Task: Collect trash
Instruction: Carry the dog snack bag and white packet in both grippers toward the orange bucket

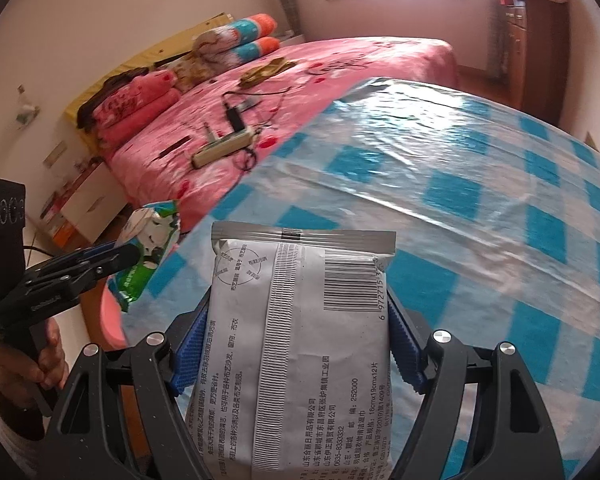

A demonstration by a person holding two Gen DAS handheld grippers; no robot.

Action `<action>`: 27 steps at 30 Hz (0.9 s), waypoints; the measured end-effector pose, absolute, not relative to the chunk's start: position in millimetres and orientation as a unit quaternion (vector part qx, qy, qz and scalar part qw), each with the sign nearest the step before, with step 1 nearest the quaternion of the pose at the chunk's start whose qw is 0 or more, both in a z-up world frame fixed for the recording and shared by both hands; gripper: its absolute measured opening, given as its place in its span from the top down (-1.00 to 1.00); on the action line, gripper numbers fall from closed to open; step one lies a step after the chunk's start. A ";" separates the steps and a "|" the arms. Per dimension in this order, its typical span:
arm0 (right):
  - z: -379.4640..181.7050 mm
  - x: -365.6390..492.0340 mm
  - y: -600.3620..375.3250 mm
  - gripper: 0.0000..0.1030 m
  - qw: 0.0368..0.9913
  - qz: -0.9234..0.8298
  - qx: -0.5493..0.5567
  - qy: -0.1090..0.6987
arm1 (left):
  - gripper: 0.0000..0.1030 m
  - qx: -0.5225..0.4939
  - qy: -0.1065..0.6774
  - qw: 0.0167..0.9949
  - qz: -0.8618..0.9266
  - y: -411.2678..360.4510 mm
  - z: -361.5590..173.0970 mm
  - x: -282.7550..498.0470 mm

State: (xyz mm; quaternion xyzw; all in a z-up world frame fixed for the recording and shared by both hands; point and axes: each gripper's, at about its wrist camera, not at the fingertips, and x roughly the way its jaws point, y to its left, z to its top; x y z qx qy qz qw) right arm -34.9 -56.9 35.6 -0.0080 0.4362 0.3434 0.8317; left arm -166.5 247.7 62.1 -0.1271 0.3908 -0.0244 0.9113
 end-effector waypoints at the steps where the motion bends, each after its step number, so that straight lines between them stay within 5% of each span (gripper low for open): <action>1: 36.3 -35.1 -51.9 -0.49 0.829 0.349 -0.009 0.437 | 0.24 -0.127 0.391 0.912 -0.020 251.4 62.2 -168.0; 27: 38.4 -67.5 101.7 -0.49 0.751 0.482 -0.081 0.443 | 0.23 -0.145 0.412 0.891 0.122 357.9 28.6 -210.2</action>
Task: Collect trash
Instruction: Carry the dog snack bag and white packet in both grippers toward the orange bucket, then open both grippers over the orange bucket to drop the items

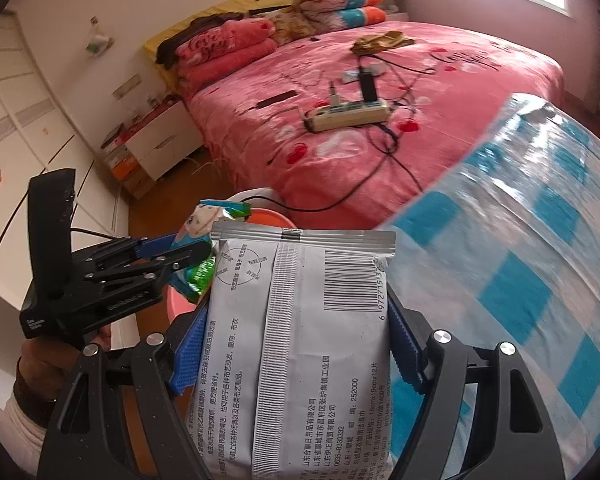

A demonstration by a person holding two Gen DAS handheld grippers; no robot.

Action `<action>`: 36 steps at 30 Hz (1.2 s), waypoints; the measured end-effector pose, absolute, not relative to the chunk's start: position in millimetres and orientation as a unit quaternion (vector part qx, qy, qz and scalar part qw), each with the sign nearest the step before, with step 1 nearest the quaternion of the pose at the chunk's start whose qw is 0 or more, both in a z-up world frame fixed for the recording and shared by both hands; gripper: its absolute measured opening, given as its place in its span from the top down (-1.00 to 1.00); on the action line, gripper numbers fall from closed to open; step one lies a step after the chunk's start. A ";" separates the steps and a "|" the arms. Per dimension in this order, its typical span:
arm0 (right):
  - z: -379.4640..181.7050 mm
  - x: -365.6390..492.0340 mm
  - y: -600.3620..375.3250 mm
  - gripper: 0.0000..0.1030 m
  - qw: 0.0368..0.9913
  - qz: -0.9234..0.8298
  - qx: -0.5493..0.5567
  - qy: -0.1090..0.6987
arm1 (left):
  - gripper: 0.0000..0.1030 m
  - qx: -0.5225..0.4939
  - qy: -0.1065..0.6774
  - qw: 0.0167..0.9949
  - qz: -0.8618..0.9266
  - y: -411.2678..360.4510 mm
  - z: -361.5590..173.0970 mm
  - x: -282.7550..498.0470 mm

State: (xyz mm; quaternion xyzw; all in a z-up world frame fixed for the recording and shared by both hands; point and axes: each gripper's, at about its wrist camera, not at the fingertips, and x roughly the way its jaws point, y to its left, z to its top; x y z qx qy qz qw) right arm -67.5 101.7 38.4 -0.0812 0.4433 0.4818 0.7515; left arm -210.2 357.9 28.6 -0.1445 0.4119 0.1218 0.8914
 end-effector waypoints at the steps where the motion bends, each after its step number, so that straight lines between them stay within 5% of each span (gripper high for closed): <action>1: 38.2 -68.7 106.7 -0.49 0.749 0.485 -0.083 0.443 | 0.23 -0.147 0.413 0.890 0.126 360.7 26.9 -211.7; 28: 9.8 -57.9 198.8 -0.60 0.699 0.531 -0.045 0.478 | 0.23 -0.203 0.439 0.852 0.199 421.5 -26.5 -215.2; 36: 21.3 -39.2 156.2 -0.78 0.748 0.484 -0.020 0.454 | -0.39 -0.196 0.432 0.851 0.225 425.4 -21.7 -217.9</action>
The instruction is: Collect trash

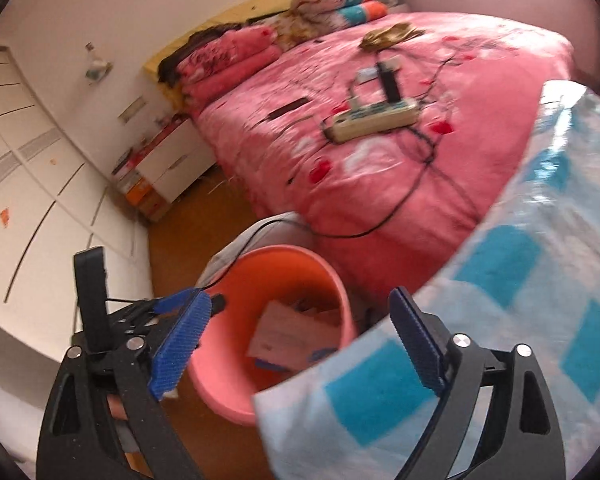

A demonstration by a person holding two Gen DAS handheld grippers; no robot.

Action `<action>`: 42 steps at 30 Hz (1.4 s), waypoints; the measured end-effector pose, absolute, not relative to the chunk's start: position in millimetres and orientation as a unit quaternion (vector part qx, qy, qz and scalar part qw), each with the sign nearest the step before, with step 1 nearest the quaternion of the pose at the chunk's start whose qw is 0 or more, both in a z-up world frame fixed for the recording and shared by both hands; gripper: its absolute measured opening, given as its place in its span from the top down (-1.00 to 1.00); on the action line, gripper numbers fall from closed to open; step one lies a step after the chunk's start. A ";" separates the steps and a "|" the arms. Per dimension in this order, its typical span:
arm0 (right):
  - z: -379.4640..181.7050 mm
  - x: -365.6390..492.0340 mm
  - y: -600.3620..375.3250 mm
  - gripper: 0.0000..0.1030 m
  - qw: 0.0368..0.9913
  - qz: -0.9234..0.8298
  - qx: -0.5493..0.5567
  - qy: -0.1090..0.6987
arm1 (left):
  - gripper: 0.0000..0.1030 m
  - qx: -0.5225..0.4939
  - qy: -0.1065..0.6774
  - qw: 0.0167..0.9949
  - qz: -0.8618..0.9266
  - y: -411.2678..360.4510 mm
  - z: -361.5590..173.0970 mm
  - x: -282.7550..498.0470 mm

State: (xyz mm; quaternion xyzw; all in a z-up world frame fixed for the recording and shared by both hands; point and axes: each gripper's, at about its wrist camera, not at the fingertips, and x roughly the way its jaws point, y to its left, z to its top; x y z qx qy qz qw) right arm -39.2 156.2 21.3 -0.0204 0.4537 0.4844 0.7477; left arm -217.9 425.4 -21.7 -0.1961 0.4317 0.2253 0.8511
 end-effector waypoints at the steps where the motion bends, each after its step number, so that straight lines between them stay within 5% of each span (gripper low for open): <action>1: 22.5 -38.4 151.4 -0.78 0.754 0.478 -0.022 0.450 | -0.41 -0.193 0.430 0.852 0.226 424.0 -19.9 -217.3; 20: 27.1 -42.4 44.0 -0.81 0.839 0.378 -0.025 0.390 | -0.84 -0.119 0.363 0.901 0.205 360.0 43.8 -192.1; 42: 33.3 -48.4 -68.0 -0.81 0.905 0.289 -0.017 0.312 | -0.89 -0.050 0.316 0.940 0.123 243.9 94.6 -158.5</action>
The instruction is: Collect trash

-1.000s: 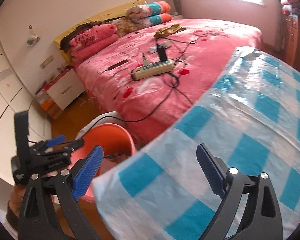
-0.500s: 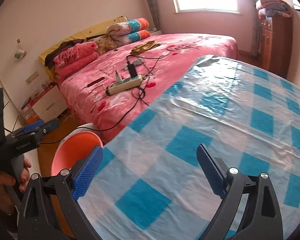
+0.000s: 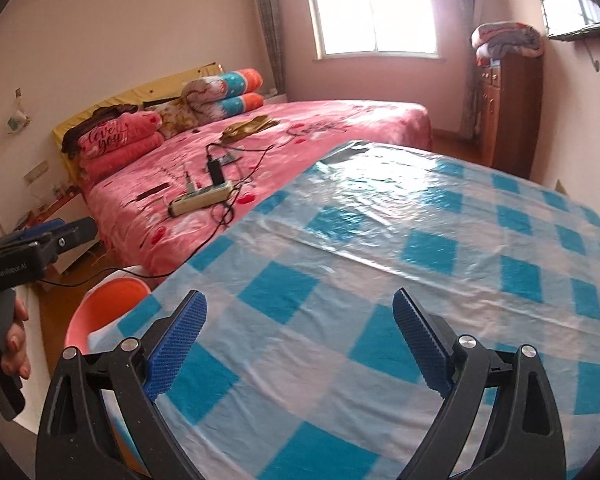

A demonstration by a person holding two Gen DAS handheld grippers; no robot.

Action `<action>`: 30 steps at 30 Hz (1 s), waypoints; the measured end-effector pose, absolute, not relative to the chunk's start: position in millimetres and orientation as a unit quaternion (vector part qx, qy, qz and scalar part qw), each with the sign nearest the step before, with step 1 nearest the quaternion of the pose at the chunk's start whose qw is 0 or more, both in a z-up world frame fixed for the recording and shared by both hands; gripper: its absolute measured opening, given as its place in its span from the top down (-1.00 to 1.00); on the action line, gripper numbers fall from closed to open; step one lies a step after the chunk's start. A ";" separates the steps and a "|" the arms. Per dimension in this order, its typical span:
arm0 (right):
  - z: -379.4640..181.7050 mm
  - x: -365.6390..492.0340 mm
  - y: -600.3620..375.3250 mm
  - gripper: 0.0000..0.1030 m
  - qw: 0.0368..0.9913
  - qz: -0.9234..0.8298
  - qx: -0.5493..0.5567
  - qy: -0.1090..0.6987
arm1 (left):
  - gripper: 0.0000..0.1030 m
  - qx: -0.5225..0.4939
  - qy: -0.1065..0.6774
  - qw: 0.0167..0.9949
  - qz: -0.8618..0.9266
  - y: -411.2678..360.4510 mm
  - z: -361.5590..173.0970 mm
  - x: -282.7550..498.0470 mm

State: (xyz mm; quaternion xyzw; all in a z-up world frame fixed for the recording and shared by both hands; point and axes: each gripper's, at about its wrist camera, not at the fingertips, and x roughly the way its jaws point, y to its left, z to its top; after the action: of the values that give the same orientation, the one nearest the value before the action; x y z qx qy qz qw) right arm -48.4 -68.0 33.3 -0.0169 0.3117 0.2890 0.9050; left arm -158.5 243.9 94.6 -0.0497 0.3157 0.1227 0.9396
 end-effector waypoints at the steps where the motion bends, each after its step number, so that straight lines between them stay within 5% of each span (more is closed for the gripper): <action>1: 33.2 -48.2 -71.5 -0.81 0.907 0.286 -0.017 0.309 | -0.89 -0.050 0.315 0.940 0.122 239.7 95.8 -157.5; 30: 33.1 -9.6 -216.4 -0.85 0.949 0.146 0.046 0.275 | -0.89 -0.010 0.312 0.950 0.030 92.9 111.4 -93.5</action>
State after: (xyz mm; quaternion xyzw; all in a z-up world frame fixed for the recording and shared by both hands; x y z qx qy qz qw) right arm -9.7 -216.4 33.1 0.0460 0.2755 0.1459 0.9491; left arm -93.5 92.9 111.4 -0.0097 0.3121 0.0300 0.9495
